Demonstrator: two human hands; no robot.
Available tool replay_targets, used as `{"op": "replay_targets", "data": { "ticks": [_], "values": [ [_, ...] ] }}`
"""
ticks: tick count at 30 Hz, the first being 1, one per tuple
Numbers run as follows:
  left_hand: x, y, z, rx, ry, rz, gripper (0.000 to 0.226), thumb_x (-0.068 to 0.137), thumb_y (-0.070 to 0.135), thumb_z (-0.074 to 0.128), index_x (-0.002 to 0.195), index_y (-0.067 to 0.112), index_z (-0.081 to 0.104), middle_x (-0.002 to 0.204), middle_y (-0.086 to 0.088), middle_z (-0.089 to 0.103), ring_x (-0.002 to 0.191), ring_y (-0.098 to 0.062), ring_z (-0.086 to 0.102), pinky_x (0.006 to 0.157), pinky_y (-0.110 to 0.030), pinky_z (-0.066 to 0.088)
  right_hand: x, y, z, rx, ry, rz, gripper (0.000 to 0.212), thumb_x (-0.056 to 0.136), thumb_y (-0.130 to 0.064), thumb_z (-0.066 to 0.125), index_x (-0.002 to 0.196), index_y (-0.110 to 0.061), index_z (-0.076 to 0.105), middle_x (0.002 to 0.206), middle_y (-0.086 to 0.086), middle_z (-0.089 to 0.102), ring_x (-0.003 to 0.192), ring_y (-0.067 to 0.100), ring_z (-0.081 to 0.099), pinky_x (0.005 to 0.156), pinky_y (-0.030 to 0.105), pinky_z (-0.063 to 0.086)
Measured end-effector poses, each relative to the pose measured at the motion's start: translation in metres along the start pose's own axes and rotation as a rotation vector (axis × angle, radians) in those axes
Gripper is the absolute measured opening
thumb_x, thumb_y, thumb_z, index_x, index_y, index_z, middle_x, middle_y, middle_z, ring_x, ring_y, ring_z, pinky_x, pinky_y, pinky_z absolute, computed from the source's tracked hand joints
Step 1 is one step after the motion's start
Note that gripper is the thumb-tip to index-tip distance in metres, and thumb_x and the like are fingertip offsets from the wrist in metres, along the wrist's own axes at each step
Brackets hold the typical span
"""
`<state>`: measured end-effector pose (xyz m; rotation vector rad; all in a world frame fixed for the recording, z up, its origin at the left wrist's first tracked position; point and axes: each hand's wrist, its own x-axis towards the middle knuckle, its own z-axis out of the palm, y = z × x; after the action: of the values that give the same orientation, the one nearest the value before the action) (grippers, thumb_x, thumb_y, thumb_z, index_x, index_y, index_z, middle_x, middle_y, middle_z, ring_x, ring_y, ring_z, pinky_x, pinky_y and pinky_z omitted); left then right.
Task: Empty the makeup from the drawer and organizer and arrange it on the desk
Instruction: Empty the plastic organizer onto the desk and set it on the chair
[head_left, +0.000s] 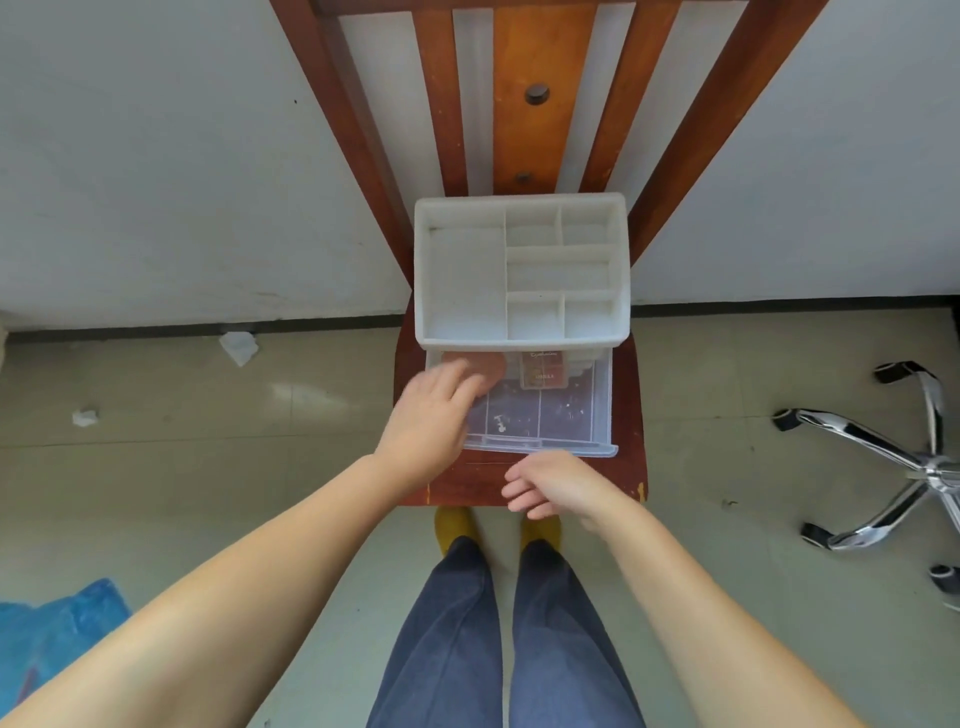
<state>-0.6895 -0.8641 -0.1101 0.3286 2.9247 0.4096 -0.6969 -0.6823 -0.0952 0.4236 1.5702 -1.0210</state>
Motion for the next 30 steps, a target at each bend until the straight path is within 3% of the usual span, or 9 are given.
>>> {"op": "replay_targets", "data": {
  "ticks": [3,6,8,10,14,17,23,26,30],
  "values": [
    [0.005,0.01,0.005,-0.075,-0.191,-0.035,0.034,0.089,0.009,0.049,0.122,0.002,0.055,0.124,-0.013,0.055,0.104,-0.033,0.055,0.074,-0.041,0.051,-0.009,-0.026,-0.027,-0.286,0.212,-0.302,0.028,0.098,-0.011,0.035,0.111,-0.009,0.06,0.102,0.005,0.067,0.082,0.012,0.065,0.071,0.026,0.053],
    [0.03,0.017,0.013,-0.015,-0.189,-0.209,0.04,0.092,0.018,0.044,0.131,0.009,0.042,0.123,-0.012,0.049,0.114,-0.029,0.044,0.087,-0.037,0.042,0.016,-0.045,-0.045,-0.79,0.492,-0.503,0.037,0.096,-0.014,0.04,0.132,-0.012,0.045,0.129,0.007,0.051,0.12,0.023,0.048,0.099,0.037,0.042],
    [0.044,0.022,0.018,0.113,-0.21,-0.245,0.044,0.092,0.022,0.047,0.134,0.011,0.037,0.128,-0.014,0.047,0.12,-0.03,0.039,0.098,-0.035,0.035,0.04,-0.044,-0.044,-1.129,0.5,-0.47,0.05,0.093,-0.016,0.046,0.141,-0.012,0.031,0.138,0.012,0.042,0.131,0.029,0.033,0.111,0.042,0.027],
    [0.047,0.026,0.025,0.196,-0.261,-0.279,0.053,0.092,0.029,0.049,0.139,0.011,0.031,0.139,-0.016,0.038,0.131,-0.033,0.03,0.11,-0.039,0.024,0.057,-0.038,-0.042,-1.279,0.491,-0.42,0.06,0.092,-0.021,0.051,0.146,-0.016,0.023,0.143,0.01,0.038,0.136,0.03,0.029,0.115,0.046,0.016],
    [0.048,0.022,0.037,0.205,-0.237,-0.352,0.058,0.094,0.031,0.047,0.141,0.007,0.024,0.143,-0.021,0.032,0.135,-0.039,0.025,0.116,-0.045,0.015,0.068,-0.038,-0.047,-1.281,0.588,-0.486,0.052,0.096,-0.03,0.048,0.143,-0.016,0.03,0.141,0.01,0.042,0.134,0.032,0.034,0.114,0.045,0.02],
    [0.05,0.018,0.04,0.145,-0.219,-0.369,0.059,0.094,0.033,0.047,0.14,0.006,0.022,0.135,-0.024,0.039,0.124,-0.04,0.036,0.108,-0.042,0.025,0.067,-0.036,-0.047,-1.281,0.597,-0.534,0.059,0.094,-0.033,0.052,0.144,-0.014,0.027,0.145,0.012,0.036,0.134,0.034,0.03,0.109,0.044,0.027],
    [0.046,0.017,0.043,0.127,-0.214,-0.37,0.059,0.094,0.039,0.047,0.14,0.012,0.022,0.131,-0.02,0.038,0.118,-0.034,0.04,0.101,-0.037,0.032,0.051,-0.031,-0.05,-1.207,0.581,-0.556,0.061,0.089,-0.047,0.051,0.138,-0.012,0.037,0.128,0.012,0.049,0.12,0.031,0.044,0.099,0.038,0.036],
    [0.052,0.022,0.044,0.104,-0.241,-0.42,0.059,0.091,0.043,0.051,0.139,0.02,0.028,0.131,-0.021,0.036,0.123,-0.037,0.036,0.098,-0.04,0.036,0.032,-0.028,-0.052,-0.92,0.549,-0.604,0.063,0.086,-0.046,0.055,0.139,-0.014,0.039,0.129,0.008,0.05,0.12,0.025,0.046,0.097,0.034,0.039],
    [0.064,0.027,0.041,0.039,-0.296,-0.43,0.059,0.086,0.034,0.058,0.135,0.015,0.031,0.131,-0.023,0.035,0.123,-0.041,0.033,0.089,-0.043,0.042,-0.004,-0.013,-0.048,-0.567,0.255,-0.569,0.061,0.085,-0.046,0.058,0.139,-0.026,0.04,0.124,-0.007,0.048,0.113,0.011,0.05,0.097,0.03,0.043]
  ]
}}
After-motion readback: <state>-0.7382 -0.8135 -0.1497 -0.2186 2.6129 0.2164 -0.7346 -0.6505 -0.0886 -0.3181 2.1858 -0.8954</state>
